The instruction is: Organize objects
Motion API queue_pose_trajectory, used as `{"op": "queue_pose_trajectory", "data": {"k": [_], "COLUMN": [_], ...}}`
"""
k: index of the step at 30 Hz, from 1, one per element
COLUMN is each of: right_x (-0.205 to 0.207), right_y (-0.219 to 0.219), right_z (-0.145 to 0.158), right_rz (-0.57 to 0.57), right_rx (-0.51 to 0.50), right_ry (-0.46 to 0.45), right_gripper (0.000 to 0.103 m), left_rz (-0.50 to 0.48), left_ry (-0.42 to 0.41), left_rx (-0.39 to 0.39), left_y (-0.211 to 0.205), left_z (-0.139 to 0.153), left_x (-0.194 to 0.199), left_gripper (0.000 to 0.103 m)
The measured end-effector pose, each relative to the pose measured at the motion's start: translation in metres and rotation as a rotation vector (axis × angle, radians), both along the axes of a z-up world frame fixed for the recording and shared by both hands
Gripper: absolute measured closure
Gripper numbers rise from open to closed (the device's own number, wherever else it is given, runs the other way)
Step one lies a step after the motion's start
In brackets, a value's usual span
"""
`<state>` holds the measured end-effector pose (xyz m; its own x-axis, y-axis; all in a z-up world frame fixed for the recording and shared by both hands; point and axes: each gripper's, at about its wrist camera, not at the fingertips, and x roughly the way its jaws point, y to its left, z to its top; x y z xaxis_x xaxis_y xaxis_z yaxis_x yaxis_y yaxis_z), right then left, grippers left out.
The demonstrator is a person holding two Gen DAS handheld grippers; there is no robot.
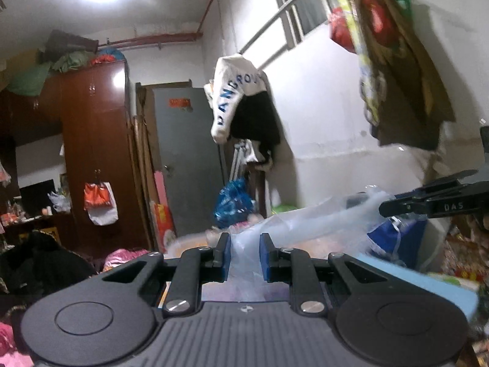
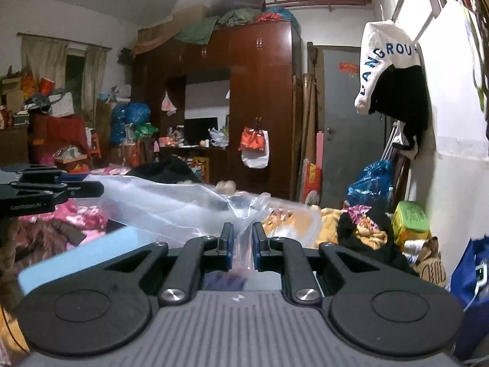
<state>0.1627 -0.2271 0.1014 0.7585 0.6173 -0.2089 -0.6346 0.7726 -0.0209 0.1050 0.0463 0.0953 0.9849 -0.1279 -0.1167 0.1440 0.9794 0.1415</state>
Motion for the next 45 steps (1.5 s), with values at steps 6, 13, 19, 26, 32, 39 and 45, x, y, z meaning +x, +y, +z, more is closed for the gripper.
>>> {"op": "queue_pose_trajectory", "data": {"k": [6, 13, 19, 26, 32, 39, 45], "right_x": [0.049, 0.082, 0.087, 0.077, 0.068, 0.068, 0.051], "right_y": [0.017, 0.034, 0.036, 0.035, 0.031, 0.033, 0.027], "right_z": [0.024, 0.012, 0.004, 0.001, 0.001, 0.002, 0.002], "right_rz": [-0.026, -0.087, -0.111, -0.175, -0.153, -0.120, -0.097], "right_rx": [0.042, 0.009, 0.003, -0.040, -0.038, -0.016, -0.003], "right_ry": [0.033, 0.095, 0.121, 0.090, 0.064, 0.065, 0.075], "right_gripper": [0.089, 0.089, 0.088, 0.022, 0.000, 0.000, 0.000], "left_rz": [0.058, 0.102, 0.116, 0.188, 0.151, 0.126, 0.092], "left_ry": [0.023, 0.129, 0.156, 0.074, 0.042, 0.085, 0.075], "left_rx": [-0.049, -0.075, -0.091, 0.002, -0.004, -0.009, -0.042], "left_y": [0.016, 0.025, 0.029, 0.026, 0.020, 0.006, -0.004], "left_z": [0.036, 0.026, 0.019, 0.011, 0.018, 0.006, 0.002], "left_x": [0.064, 0.122, 0.133, 0.114, 0.089, 0.090, 0.062], "left_gripper": [0.079, 0.079, 0.077, 0.017, 0.000, 0.000, 0.000]}}
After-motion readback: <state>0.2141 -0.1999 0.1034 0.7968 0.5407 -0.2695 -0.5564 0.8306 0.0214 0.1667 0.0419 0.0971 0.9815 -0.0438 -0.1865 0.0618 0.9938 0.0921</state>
